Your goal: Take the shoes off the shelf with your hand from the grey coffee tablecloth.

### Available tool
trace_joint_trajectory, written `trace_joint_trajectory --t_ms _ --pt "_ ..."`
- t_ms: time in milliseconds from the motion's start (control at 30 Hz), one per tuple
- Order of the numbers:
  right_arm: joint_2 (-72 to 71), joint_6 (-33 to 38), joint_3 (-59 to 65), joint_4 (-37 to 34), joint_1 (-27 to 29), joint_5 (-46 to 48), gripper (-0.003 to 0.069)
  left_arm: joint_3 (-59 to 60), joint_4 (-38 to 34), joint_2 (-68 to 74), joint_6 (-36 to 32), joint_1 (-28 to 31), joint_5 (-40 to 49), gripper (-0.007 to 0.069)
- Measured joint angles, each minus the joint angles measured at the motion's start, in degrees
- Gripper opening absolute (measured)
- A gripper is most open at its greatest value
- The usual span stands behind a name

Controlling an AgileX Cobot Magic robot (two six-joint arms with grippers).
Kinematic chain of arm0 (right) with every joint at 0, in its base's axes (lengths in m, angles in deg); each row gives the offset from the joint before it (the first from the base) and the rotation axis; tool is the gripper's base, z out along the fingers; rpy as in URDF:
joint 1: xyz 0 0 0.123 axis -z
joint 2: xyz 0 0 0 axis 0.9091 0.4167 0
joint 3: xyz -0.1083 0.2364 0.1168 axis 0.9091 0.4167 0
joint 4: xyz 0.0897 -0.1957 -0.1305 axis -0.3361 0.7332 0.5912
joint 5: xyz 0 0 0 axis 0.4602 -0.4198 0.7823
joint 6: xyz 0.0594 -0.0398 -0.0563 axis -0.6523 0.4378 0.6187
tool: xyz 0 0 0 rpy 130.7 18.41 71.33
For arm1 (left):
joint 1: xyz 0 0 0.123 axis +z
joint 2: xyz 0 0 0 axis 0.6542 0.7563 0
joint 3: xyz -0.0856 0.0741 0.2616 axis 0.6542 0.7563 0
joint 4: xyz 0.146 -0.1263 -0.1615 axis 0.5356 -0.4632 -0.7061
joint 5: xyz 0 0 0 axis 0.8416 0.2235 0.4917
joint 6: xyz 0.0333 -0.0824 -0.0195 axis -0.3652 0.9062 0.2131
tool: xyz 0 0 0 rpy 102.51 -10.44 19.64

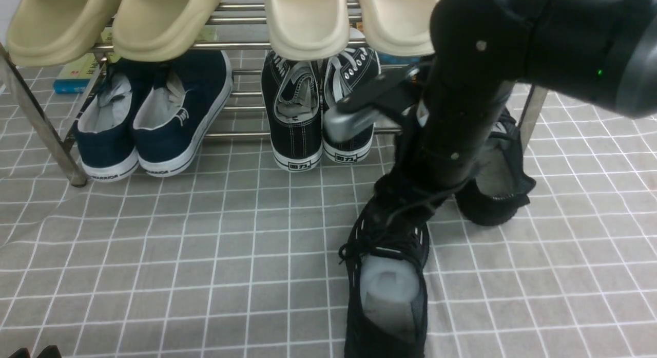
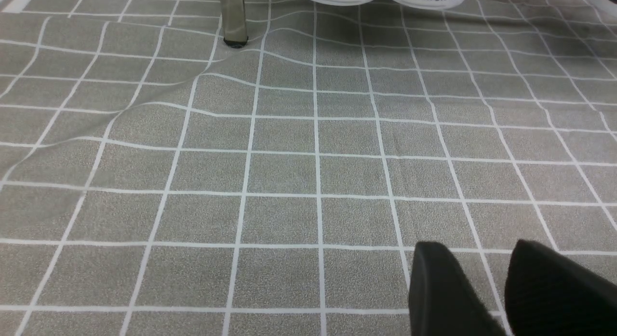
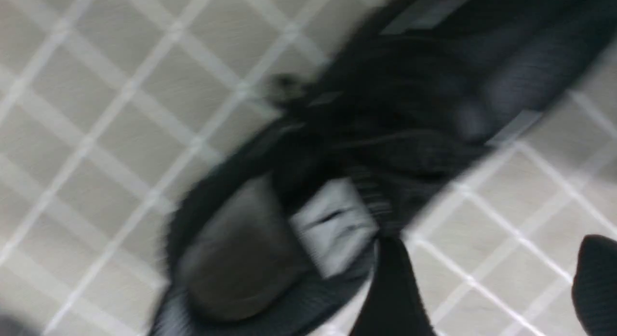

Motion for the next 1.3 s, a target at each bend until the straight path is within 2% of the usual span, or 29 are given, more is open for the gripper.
trace_joint_trajectory --t_ms 100,267,633,733,800,833,900,967,1033,1133,1300 --pt "0.2 -6.4 0.0 5.7 3.4 -0.3 0.0489 0.0 0.0 0.0 0.0 0.0 0.0 0.024" --pt "2.4 -12.6 0.0 8.9 7.6 -4.7 0.0489 0.0 0.0 0.0 0.0 0.0 0.0 0.024" --pt "11.8 -16.2 0.0 17.0 9.2 -10.1 0.0472 0.0 0.0 0.0 0.0 0.0 0.0 0.024" --pt "13.5 -18.1 0.0 20.0 9.3 -10.6 0.0408 0.0 0.0 0.0 0.0 0.0 0.0 0.024" --pt "14.3 -18.4 0.0 20.7 9.3 -10.7 0.0323 0.0 0.0 0.0 0.0 0.0 0.0 0.024" --pt "14.3 -18.4 0.0 20.7 9.3 -10.7 0.0312 0.0 0.0 0.0 0.0 0.0 0.0 0.024" --pt "14.5 -18.5 0.0 20.2 9.2 -10.8 0.0165 0.0 0.0 0.0 0.0 0.0 0.0 0.024" --pt "14.3 -18.5 0.0 19.5 9.2 -9.9 0.0052 0.0 0.0 0.0 0.0 0.0 0.0 0.024" --pt "13.5 -18.1 0.0 18.0 9.2 -7.5 0.0007 0.0 0.0 0.0 0.0 0.0 0.0 0.024" --pt "10.4 -17.4 0.0 12.4 9.3 -2.0 0.0006 0.0 0.0 0.0 0.0 0.0 0.0 0.024" --pt "4.2 -17.2 1.7 3.1 9.3 -0.4 0.0006 0.0 0.0 0.0 0.0 0.0 0.0 0.024"
